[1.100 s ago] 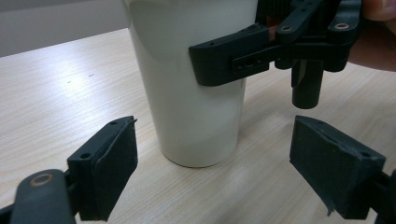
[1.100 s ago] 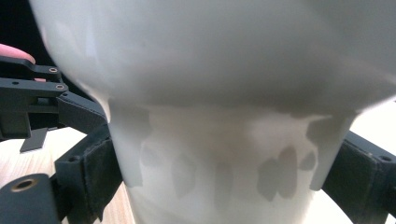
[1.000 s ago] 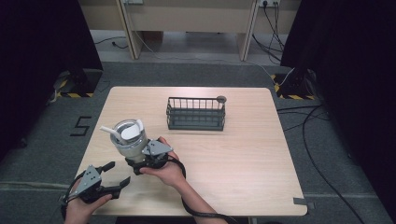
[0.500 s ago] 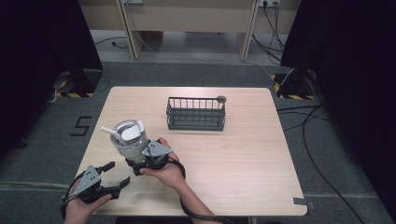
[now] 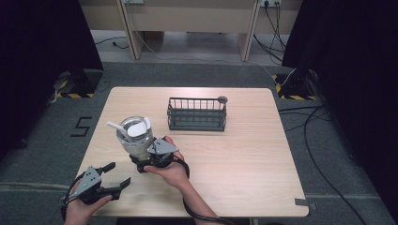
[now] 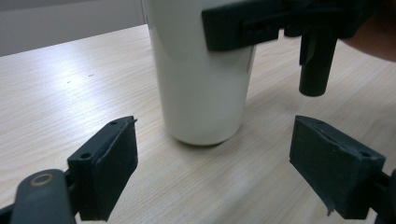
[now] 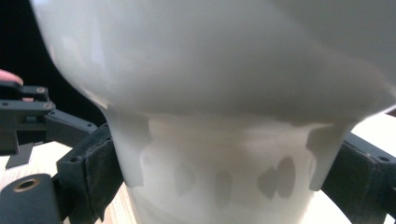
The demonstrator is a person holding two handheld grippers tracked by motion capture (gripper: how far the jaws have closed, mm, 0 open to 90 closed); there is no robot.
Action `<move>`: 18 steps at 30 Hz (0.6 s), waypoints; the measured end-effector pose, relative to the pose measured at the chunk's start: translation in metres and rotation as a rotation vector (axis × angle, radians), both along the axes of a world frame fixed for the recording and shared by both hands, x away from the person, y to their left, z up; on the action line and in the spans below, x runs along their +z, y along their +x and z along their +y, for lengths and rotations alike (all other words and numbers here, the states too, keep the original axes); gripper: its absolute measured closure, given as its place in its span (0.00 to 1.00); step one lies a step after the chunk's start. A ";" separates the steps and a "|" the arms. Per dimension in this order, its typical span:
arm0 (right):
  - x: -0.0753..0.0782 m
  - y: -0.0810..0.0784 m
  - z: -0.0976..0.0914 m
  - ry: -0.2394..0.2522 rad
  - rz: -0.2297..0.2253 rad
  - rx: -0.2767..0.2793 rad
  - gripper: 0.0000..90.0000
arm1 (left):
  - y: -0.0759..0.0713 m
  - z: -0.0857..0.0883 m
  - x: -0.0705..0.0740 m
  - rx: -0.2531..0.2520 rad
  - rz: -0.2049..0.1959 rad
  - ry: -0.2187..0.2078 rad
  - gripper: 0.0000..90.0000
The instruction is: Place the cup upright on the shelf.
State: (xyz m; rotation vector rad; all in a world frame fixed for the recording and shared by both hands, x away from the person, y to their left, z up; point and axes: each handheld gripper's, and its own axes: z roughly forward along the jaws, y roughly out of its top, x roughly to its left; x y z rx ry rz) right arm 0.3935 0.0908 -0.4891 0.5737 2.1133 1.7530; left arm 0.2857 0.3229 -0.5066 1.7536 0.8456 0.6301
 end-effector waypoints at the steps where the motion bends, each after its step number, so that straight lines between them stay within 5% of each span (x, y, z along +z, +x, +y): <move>1: 0.004 0.002 -0.005 0.006 -0.017 -0.009 0.12 | 0.000 0.000 0.000 0.000 0.000 0.000 0.16; 18: 0.030 0.014 -0.039 0.024 -0.036 -0.115 0.12 | 0.000 0.000 0.000 0.001 -0.002 -0.004 0.16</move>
